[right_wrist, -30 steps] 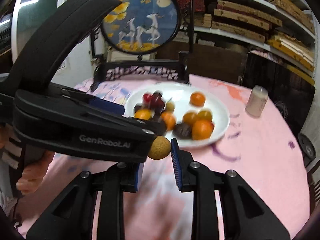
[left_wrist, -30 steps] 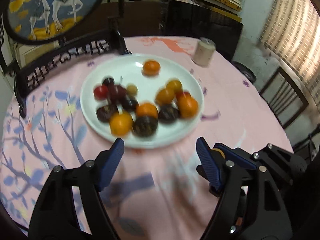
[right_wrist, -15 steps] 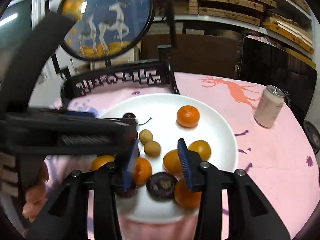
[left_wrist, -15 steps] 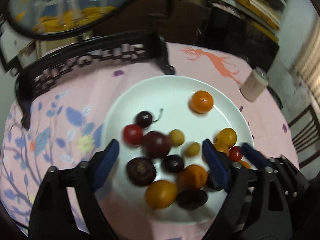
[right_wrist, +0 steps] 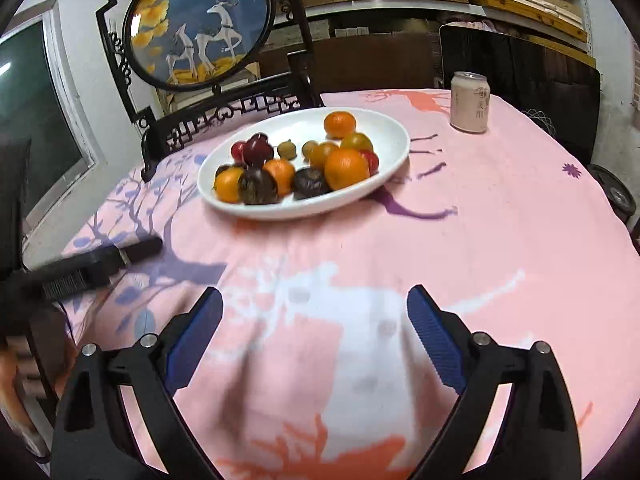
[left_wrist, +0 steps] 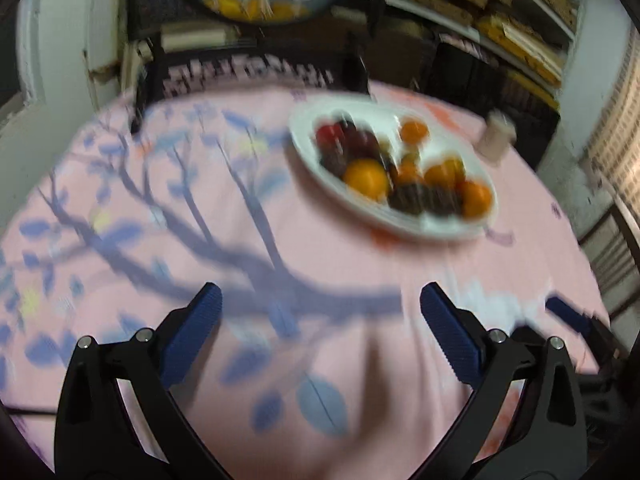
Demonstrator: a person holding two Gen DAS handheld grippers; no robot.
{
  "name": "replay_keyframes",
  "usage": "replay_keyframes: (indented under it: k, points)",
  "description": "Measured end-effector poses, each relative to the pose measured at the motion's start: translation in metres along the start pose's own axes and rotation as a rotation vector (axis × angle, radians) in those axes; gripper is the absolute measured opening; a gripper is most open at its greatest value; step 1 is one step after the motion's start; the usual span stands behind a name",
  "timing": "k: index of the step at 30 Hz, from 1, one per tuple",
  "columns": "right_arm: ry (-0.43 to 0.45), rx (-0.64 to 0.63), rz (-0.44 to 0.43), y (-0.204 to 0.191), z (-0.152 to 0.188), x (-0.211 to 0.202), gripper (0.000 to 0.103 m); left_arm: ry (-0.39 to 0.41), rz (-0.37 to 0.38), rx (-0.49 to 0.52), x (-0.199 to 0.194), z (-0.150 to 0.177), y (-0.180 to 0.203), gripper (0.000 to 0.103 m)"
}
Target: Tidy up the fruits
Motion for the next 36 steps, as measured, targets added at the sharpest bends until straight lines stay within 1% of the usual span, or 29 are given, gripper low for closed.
replay_keyframes:
  k: [2,4,6,8,11,13,15,17,19,20,21,22,25,26,27,29,33,34,36]
  points:
    - [0.008,-0.006,0.036,0.002,0.006,-0.004,0.101,-0.022,-0.011,0.049,0.002,0.012,0.015,0.101]
    - [-0.002,-0.006,0.081,0.008,0.01,-0.002,0.101,-0.023,-0.077,0.134,0.002,0.02,0.03,0.101]
    - [-0.035,0.009,0.126,0.017,0.011,0.004,0.101,-0.023,-0.114,0.175,0.003,0.023,0.037,0.101]
    - [-0.082,0.035,0.138,0.025,0.013,0.012,0.101,-0.034,-0.103,0.167,0.008,0.023,0.035,0.101]
    - [-0.117,0.041,0.146,0.028,0.016,0.018,0.101,-0.067,-0.102,0.134,0.018,0.025,0.029,0.101]
    - [-0.145,0.032,0.16,0.028,0.018,0.024,0.101,-0.071,-0.088,0.103,0.021,0.027,0.026,0.101]
    - [-0.146,0.02,0.171,0.026,0.018,0.025,0.101,-0.081,-0.087,0.094,0.023,0.029,0.026,0.101]
    - [-0.146,0.015,0.176,0.025,0.019,0.025,0.101,-0.088,-0.106,0.115,0.024,0.03,0.031,0.101]
    - [-0.131,0.019,0.156,0.024,0.017,0.022,0.101,-0.099,-0.119,0.139,0.025,0.031,0.035,0.101]
    - [-0.1,0.023,0.136,0.022,0.016,0.016,0.101,-0.096,-0.113,0.152,0.024,0.03,0.037,0.101]
    - [-0.078,0.018,0.133,0.02,0.014,0.014,0.101,-0.082,-0.109,0.169,0.021,0.029,0.04,0.101]
    - [-0.056,0.01,0.132,0.018,0.013,0.01,0.101,-0.049,-0.125,0.197,0.015,0.027,0.045,0.101]
    - [-0.013,0.001,0.133,0.018,0.009,0.003,0.101,0.058,-0.252,0.279,-0.008,0.02,0.056,0.101]
    - [0.005,0.003,0.134,0.018,0.007,0.0,0.101,0.092,-0.263,0.28,-0.016,0.018,0.057,0.101]
    - [0.014,0.005,0.126,0.018,0.006,-0.002,0.102,0.132,-0.248,0.265,-0.025,0.017,0.056,0.101]
    - [0.031,0.012,0.119,0.019,0.004,-0.005,0.102,0.163,-0.214,0.239,-0.035,0.015,0.052,0.101]
    - [0.022,0.005,0.114,0.018,0.002,-0.004,0.102,0.16,-0.112,0.192,-0.036,0.011,0.043,0.101]
    - [0.025,0.006,0.113,0.018,0.002,-0.004,0.102,0.165,-0.097,0.187,-0.037,0.011,0.043,0.101]
    - [0.033,0.005,0.112,0.018,0.002,-0.005,0.102,0.181,-0.106,0.187,-0.041,0.012,0.043,0.101]
Point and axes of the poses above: each gripper's, at about its wrist camera, not at the fingertips, and x roughly the way its jaws point, y to its right, z to its underside, the point moved 2 cm from there along x, roughly the way its jaws point, and after that the axes turned 9 degrees about x, right-handed, at the moved point
